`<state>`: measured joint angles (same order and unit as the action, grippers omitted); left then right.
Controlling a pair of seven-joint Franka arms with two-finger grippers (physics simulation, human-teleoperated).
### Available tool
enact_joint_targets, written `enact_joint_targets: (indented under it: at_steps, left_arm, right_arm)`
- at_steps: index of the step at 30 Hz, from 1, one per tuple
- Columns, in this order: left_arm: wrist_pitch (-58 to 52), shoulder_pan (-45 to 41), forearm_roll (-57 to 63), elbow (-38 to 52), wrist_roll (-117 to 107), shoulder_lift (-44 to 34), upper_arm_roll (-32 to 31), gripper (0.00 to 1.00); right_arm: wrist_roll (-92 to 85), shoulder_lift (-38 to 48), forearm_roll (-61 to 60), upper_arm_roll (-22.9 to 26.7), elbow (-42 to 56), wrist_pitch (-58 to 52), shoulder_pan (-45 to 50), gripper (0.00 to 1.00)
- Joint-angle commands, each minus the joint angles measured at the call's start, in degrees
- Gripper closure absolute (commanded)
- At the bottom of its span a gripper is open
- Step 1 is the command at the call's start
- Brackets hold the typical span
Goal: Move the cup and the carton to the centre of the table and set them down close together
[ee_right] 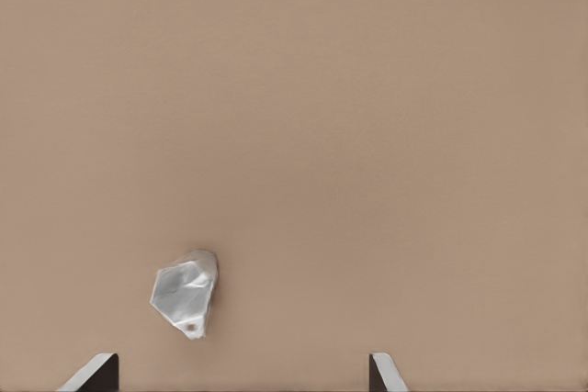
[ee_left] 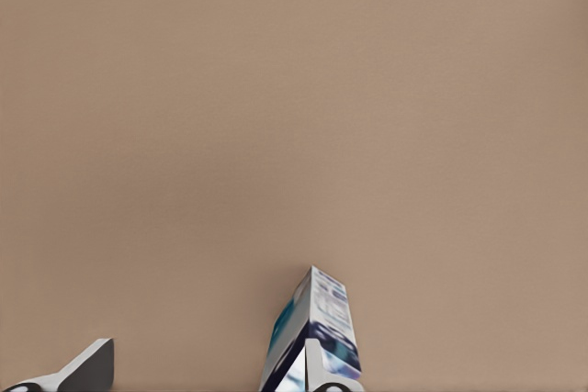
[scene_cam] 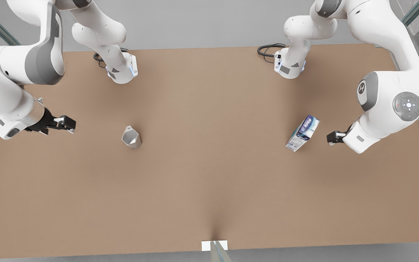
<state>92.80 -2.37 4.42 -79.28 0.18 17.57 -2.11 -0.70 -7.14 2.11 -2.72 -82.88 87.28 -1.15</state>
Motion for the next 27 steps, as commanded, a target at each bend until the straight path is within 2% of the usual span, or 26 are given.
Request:
enact_joint_targets:
  at_steps: [1, 4, 10, 16, 19, 21, 25, 27]
  left_arm:
    - [0.0, 0.0, 0.1, 0.0, 0.0, 0.0, 0.0, 0.00]
    - [0.1, 0.1, 0.2, 0.0, 0.0, 0.5, 0.0, 0.00]
    - [0.1, 0.4, 0.2, 0.0, 0.0, 1.2, 0.1, 0.00]
    - [0.1, 0.6, 0.2, 0.0, 0.0, 2.0, 0.2, 0.00]
    - [0.1, 0.7, 0.2, 0.1, 0.0, 2.6, 1.0, 0.00]
    - [0.1, 0.7, 0.2, 0.0, 0.0, 2.6, 1.1, 0.00]
    - [0.1, 0.7, 0.3, 0.0, -0.1, 2.9, 1.1, 0.00]
    - [0.1, 0.6, 0.3, 0.0, 0.0, 3.4, 1.7, 0.00]
  right_arm:
    - [0.0, -0.1, 0.0, 0.0, -0.1, 0.1, 0.2, 0.00]
    - [0.0, -0.6, 0.6, 0.8, -1.0, -0.2, 0.3, 0.00]
    - [-4.4, -2.2, -0.3, 0.3, -11.7, 4.5, 1.2, 0.00]
    - [-4.5, -1.9, -0.3, -0.5, -28.0, 25.6, 2.6, 0.00]
    - [-4.8, -2.4, -0.2, -3.0, -36.0, 34.1, 2.6, 0.00]
    - [-8.5, -4.2, -0.3, -3.0, -37.4, 36.6, 2.5, 0.00]
    - [-11.9, -6.7, -0.3, -2.9, -44.4, 50.2, 3.9, 0.00]
    - [-17.0, -7.9, -0.3, -2.6, -44.2, 51.5, 4.1, 0.00]
